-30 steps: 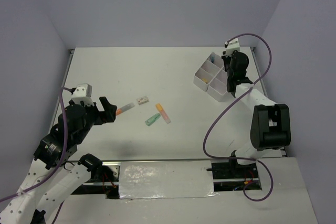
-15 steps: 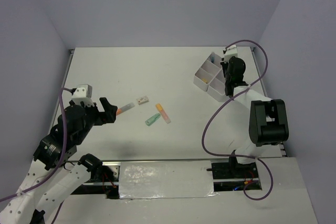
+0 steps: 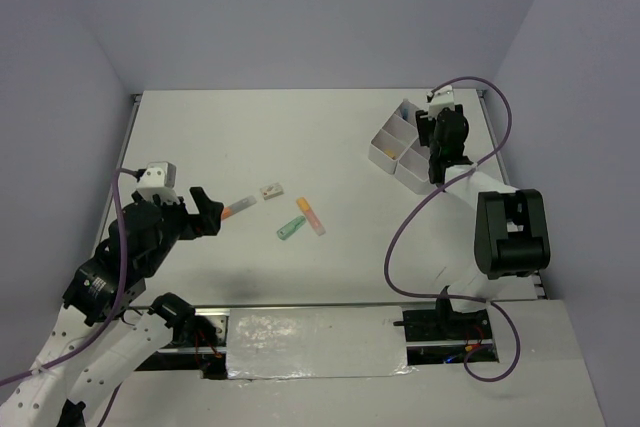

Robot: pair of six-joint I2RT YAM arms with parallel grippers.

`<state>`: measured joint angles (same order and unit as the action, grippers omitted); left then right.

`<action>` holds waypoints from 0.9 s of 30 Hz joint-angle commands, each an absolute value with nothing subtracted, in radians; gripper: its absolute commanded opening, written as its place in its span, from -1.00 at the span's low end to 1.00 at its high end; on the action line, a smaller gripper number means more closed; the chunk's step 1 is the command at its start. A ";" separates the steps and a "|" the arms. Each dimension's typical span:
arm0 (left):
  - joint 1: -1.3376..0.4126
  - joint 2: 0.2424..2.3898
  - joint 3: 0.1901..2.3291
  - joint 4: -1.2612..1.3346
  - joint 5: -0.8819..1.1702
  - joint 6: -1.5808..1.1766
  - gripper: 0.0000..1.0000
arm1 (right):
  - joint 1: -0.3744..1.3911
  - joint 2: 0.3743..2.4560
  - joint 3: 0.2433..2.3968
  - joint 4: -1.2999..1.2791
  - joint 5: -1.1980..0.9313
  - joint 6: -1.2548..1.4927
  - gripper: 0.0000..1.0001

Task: Sort the stationery into containers
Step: Place the stationery in the storage box, then pick up the stationery from the center of the board.

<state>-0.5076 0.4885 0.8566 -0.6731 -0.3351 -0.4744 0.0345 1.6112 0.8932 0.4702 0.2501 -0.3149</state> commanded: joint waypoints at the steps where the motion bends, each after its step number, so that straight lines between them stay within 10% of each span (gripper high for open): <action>1: -0.514 0.482 0.857 -0.630 -0.336 -0.460 0.99 | 0.031 1.568 0.903 0.502 0.243 -0.304 0.38; 3: -0.514 0.482 0.857 -0.630 -0.337 -0.463 0.99 | 0.035 1.527 0.913 0.474 0.210 -0.272 0.42; 6: -0.514 0.491 0.859 -0.640 -0.360 -0.469 0.99 | 0.115 1.474 0.986 0.343 0.250 -0.182 0.99; 14: -0.497 0.535 0.893 -0.722 -0.535 -0.554 0.99 | 0.605 1.496 1.232 -0.196 0.817 0.339 0.99; 27: -0.456 0.463 0.877 -0.693 -0.503 -0.538 0.99 | 1.075 1.900 1.651 -0.905 0.904 1.305 0.99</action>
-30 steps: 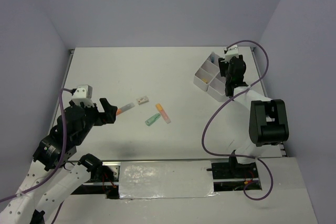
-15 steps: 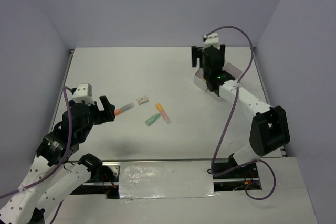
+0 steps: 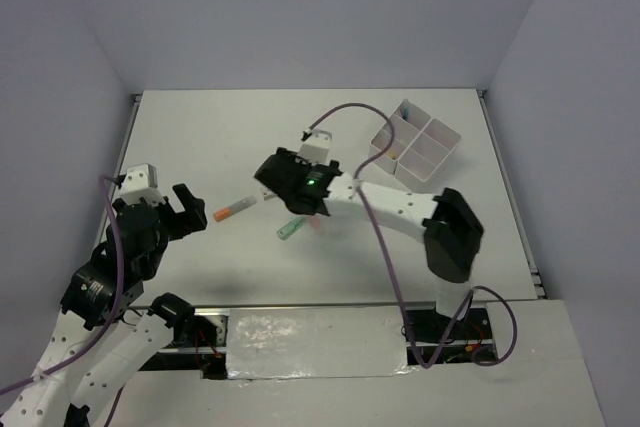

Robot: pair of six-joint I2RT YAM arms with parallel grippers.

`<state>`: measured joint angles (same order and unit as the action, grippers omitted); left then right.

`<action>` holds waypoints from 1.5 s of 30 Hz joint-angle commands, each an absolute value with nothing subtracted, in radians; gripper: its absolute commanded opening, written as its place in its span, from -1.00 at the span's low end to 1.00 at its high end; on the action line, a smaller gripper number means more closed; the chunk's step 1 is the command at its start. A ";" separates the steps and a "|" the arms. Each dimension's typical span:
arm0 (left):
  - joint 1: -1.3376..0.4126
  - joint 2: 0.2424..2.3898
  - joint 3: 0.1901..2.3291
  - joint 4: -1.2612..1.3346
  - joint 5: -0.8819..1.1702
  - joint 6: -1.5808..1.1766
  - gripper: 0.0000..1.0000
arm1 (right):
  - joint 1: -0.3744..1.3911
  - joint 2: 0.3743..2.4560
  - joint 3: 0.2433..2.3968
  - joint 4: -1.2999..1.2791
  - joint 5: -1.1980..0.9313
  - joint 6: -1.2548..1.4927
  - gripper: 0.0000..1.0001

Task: Sort the stationery into containers
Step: Pick up the stationery from the center of the board.

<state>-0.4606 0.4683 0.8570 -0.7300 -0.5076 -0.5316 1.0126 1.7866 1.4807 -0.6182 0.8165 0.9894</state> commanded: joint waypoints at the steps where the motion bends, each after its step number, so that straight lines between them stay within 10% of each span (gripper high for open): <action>1: -0.456 0.466 0.879 -0.695 -0.503 -0.538 0.99 | 1.084 1.995 1.707 -0.955 0.894 1.381 0.99; 6: -0.457 0.454 0.876 -0.690 -0.491 -0.532 0.99 | 1.109 2.190 1.931 -1.145 0.780 1.502 0.99; 20: -0.459 0.437 0.870 -0.675 -0.453 -0.514 0.99 | 1.111 2.264 1.732 -0.934 0.611 1.496 0.63; 29: -0.459 0.429 0.868 -0.672 -0.454 -0.514 0.99 | 1.134 2.224 1.638 -0.819 0.574 1.434 -0.98; 33: -0.459 0.430 0.868 -0.673 -0.456 -0.515 0.99 | 1.147 2.192 1.646 -0.740 0.586 1.356 -1.00; 40: -0.460 0.428 0.870 -0.673 -0.454 -0.514 0.99 | 1.125 1.722 1.186 0.148 0.421 0.459 -1.00; 45: -0.465 0.423 0.868 -0.672 -0.453 -0.512 0.99 | 0.906 1.497 1.089 0.169 0.249 -0.007 -1.00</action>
<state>-0.4610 0.4400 0.8570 -0.7238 -0.4606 -0.5266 1.0508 1.6230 1.0855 -0.0628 0.3695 0.4282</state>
